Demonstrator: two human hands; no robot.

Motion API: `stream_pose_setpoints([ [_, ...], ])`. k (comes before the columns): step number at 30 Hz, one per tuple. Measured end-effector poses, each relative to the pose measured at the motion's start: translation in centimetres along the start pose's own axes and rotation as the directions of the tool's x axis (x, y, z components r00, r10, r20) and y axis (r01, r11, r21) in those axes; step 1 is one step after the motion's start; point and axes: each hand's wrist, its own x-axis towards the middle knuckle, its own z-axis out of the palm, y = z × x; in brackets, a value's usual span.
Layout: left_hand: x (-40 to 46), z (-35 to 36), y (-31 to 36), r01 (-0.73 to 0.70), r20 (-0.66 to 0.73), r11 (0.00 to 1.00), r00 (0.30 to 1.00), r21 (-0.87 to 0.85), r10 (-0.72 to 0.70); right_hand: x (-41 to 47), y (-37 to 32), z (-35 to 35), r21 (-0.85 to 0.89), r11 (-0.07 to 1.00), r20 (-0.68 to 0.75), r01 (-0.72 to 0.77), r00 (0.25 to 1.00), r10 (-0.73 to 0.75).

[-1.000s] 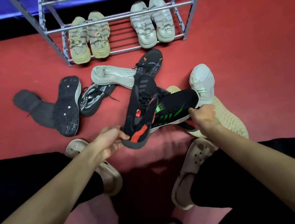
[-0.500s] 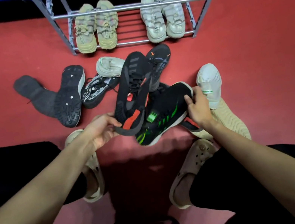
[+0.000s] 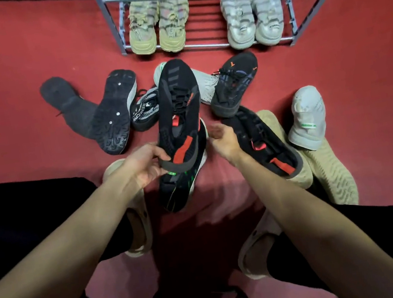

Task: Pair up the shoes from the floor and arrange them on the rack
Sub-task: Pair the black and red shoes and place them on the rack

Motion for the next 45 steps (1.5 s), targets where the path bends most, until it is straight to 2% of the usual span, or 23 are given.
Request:
stream_pose_setpoints([
  [1, 0.3, -0.1, -0.1, 0.007, 0.003, 1.0, 1.0, 0.002, -0.007, -0.2, 0.0, -0.6, -0.042, 0.999, 0.018, 0.01, 1.0, -0.009],
  [3, 0.7, 0.1, -0.5, 0.026, 0.016, 1.0, 1.0, 0.009, -0.026, -1.0, 0.4, -2.6, -0.346, 0.93, -0.009, 0.127, 0.99, -0.139],
  [5, 1.0, 0.6, -0.9, 0.033, 0.029, 0.999, 0.999, 0.012, -0.033, -2.1, 1.5, -5.3, -0.686, 0.703, -0.056, 0.188, 0.949, -0.309],
  [6, 0.9, 1.0, -1.0, 0.039, 0.037, 0.999, 0.999, 0.013, -0.039, -2.6, 2.2, -6.5, -0.78, 0.606, -0.076, 0.157, 0.937, -0.34],
  [7, 1.0, 1.4, -1.2, 0.046, 0.046, 0.999, 0.998, 0.026, -0.047, -3.2, 2.9, -7.7, -0.837, 0.535, -0.077, 0.116, 0.943, -0.325],
  [11, 1.7, 3.1, -2.0, 0.076, 0.072, 0.994, 0.994, 0.073, -0.081, -4.8, 6.3, -10.4, -0.961, 0.274, -0.053, -0.034, 0.997, -0.062],
  [14, 2.6, 3.9, -2.5, 0.087, 0.079, 0.992, 0.992, 0.094, -0.094, -4.8, 7.9, -10.5, -0.995, 0.09, -0.057, -0.049, 0.995, -0.08],
  [16, 3.2, 4.0, -2.7, 0.095, 0.05, 0.989, 0.994, 0.11, -0.101, -4.5, 7.7, -10.6, -0.998, 0.046, -0.044, -0.039, 0.991, -0.125],
  [22, 4.2, 3.7, -3.3, 0.101, -0.169, 0.976, 0.983, 0.192, -0.068, -4.7, 3.9, -11.8, -0.997, 0.046, 0.063, 0.066, 0.996, -0.057],
  [26, 4.0, 4.3, -3.3, 0.102, -0.21, 0.928, 0.977, 0.36, -0.026, -6.4, 0.5, -11.7, -0.98, 0.19, 0.05, 0.053, 0.999, -0.021],
  [32, 1.7, 5.6, -2.0, 0.106, -0.21, 0.877, 0.978, 0.47, -0.005, -10.6, -2.2, -12.4, -0.899, 0.432, -0.073, -0.077, 0.997, 0.025],
  [36, 0.3, 5.4, -0.9, 0.072, -0.226, 0.825, 0.972, 0.561, 0.069, -13.7, -2.7, -12.7, -0.848, 0.507, -0.155, -0.155, 0.987, 0.043],
  [40, -1.3, 4.9, 0.3, 0.055, -0.167, 0.808, 0.985, 0.586, 0.054, -16.4, -3.7, -12.6, -0.795, 0.601, -0.166, -0.087, 0.983, -0.078],
  [43, -2.5, 4.7, 0.9, -0.013, -0.017, 0.853, 1.0, 0.522, 0.025, -17.3, -4.1, -11.8, -0.687, 0.726, -0.141, 0.041, 0.972, -0.189],
  [45, -3.4, 4.7, 1.2, -0.013, 0.101, 0.89, 0.994, 0.456, -0.038, -17.5, -4.5, -10.9, -0.634, 0.757, -0.11, 0.159, 0.95, -0.292],
])
